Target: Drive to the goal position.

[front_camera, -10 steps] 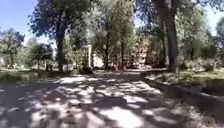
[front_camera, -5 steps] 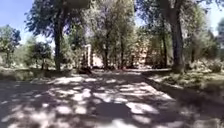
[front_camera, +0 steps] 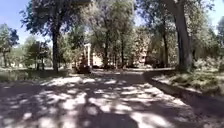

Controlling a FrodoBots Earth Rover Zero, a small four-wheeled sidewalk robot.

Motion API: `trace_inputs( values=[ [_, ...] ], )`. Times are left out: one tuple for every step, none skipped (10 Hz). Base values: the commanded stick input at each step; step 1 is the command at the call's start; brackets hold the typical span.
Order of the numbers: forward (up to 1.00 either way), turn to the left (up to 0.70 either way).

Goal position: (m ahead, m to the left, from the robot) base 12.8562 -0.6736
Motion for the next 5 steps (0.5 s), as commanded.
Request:
trace_inputs(
  values=[
    [0.85, 0.0],
    [0.85, 0.0],
    [0.85, 0.0],
    [0.85, 0.0],
    [0.85, 0.0]
  ],
)
